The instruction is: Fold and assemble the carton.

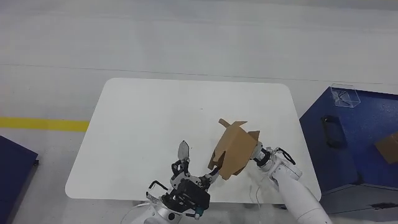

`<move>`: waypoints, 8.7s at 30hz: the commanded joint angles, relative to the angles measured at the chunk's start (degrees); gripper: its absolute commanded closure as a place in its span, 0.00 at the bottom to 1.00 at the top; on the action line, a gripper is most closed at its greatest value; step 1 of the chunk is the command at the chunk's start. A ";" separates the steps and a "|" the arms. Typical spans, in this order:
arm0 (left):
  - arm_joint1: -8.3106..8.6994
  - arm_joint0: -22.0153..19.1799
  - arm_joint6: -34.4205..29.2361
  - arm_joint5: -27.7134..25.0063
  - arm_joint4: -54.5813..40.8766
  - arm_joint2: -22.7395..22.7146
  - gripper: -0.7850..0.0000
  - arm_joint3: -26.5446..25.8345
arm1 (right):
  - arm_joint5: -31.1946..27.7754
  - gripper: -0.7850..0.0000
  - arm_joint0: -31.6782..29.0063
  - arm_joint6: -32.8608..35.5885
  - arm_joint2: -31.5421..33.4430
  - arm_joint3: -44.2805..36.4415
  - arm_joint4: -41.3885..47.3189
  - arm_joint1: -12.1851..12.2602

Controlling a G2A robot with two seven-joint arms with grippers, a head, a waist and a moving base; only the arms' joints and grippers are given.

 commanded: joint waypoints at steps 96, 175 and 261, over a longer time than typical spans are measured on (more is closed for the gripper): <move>7.36 -6.92 -5.79 -9.23 60.61 -0.10 1.00 -5.74 | 32.87 0.00 -10.39 -5.54 15.79 -20.64 -1.31 4.96; 26.71 -65.80 -3.02 -8.02 60.61 38.97 1.00 7.01 | 40.24 0.00 -6.07 -57.02 -0.03 -25.12 75.28 20.22; 27.52 -71.72 18.60 8.24 60.61 42.25 1.00 9.49 | 40.24 0.69 0.26 -68.81 -13.82 -30.72 98.51 29.35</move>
